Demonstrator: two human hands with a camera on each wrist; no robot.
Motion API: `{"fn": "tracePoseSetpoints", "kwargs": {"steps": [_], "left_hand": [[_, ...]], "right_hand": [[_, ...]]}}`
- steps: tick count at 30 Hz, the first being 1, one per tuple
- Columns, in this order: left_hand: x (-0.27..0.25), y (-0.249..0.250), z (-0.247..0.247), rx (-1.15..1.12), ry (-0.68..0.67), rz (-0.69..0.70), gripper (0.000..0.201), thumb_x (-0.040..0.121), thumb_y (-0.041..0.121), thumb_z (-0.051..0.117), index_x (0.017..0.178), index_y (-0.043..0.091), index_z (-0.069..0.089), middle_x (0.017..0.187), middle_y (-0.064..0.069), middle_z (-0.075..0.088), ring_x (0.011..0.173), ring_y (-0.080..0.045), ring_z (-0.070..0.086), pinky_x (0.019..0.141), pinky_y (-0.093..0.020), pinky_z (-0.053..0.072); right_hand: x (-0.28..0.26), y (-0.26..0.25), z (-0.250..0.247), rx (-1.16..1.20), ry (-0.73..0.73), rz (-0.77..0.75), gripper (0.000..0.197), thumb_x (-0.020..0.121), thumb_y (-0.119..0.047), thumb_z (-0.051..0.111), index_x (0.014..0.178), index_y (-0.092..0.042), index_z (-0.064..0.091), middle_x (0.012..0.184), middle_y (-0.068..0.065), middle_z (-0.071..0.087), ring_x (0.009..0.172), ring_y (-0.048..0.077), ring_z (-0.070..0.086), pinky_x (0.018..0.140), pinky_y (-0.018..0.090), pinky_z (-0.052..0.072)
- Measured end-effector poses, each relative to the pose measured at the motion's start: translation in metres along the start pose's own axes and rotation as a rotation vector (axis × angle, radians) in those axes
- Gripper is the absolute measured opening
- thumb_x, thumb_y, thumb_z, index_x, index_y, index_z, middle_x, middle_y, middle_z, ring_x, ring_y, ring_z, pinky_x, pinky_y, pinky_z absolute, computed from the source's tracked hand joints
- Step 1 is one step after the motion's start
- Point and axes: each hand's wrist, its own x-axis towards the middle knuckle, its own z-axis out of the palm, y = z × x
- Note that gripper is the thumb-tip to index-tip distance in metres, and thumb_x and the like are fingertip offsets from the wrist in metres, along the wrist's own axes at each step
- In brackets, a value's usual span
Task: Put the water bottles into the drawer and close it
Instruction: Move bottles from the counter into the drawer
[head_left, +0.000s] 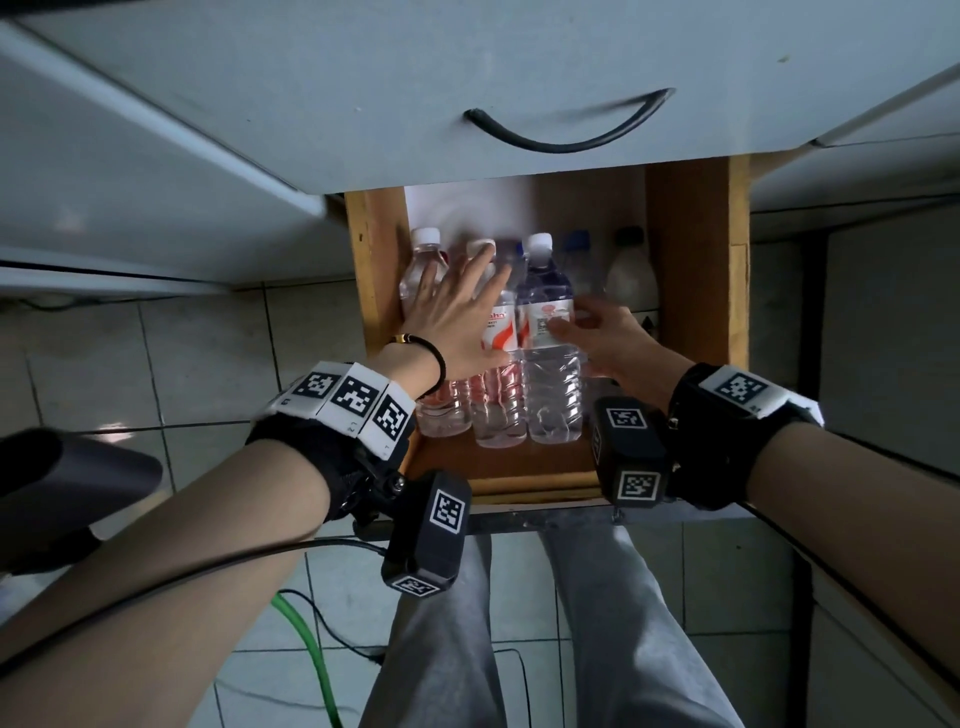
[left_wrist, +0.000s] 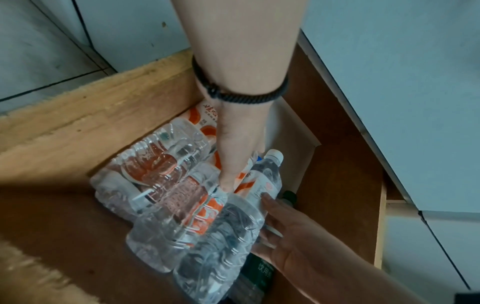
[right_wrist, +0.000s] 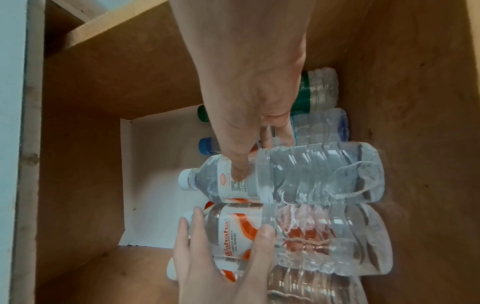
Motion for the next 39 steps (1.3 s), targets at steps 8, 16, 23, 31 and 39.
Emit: {"fn": "tracePoseSetpoints", "kwargs": {"steps": [8,16,23,31,39], "left_hand": [[-0.015,0.002,-0.016,-0.176,-0.047,-0.071,0.080,0.088,0.041,0.056,0.152,0.026,0.011,0.161,-0.002,-0.007,0.148,-0.032,0.001,0.117,-0.054,0.006],[-0.046,-0.012,-0.041,-0.328,-0.038,-0.039,0.058,0.092,0.016,0.049,0.146,0.027,0.032,0.156,-0.001,0.027,0.140,-0.021,0.032,0.106,-0.036,0.039],[-0.105,-0.013,-0.094,-0.442,-0.197,0.015,0.042,0.096,0.020,0.041,0.137,0.020,0.047,0.136,-0.004,0.055,0.113,-0.018,0.058,0.083,-0.025,0.046],[-0.229,-0.027,-0.218,-0.520,-0.194,0.049,0.042,0.097,0.039,0.044,0.136,0.024,0.049,0.137,0.006,0.053,0.125,-0.013,0.050,0.106,-0.028,0.036],[-0.342,-0.099,-0.307,-1.060,0.037,-0.117,0.031,0.094,0.035,0.054,0.118,0.017,0.061,0.108,-0.002,0.069,0.103,-0.018,0.066,0.087,-0.027,0.051]], "right_hand": [[-0.017,0.002,-0.019,-0.059,-0.056,0.002,0.044,0.080,-0.031,0.072,0.120,-0.019,0.061,0.111,0.004,0.069,0.102,0.022,0.067,0.093,0.043,0.054],[-0.027,-0.015,-0.022,-0.202,-0.062,0.057,0.033,0.085,-0.013,0.062,0.118,-0.017,0.063,0.110,0.005,0.070,0.104,0.023,0.066,0.096,0.043,0.052],[-0.103,-0.071,-0.005,-0.315,-0.168,0.013,0.030,0.095,-0.006,0.050,0.123,0.000,0.056,0.108,0.019,0.059,0.083,0.020,0.057,0.075,0.033,0.050],[-0.234,-0.201,0.021,-0.508,-0.340,-0.139,0.020,0.099,-0.023,0.049,0.116,-0.017,0.056,0.114,0.011,0.066,0.108,0.028,0.065,0.091,0.047,0.054],[-0.317,-0.329,0.082,-0.617,-0.398,-0.430,0.030,0.098,-0.022,0.049,0.127,-0.014,0.052,0.109,0.006,0.063,0.096,0.021,0.061,0.090,0.041,0.051]]}}
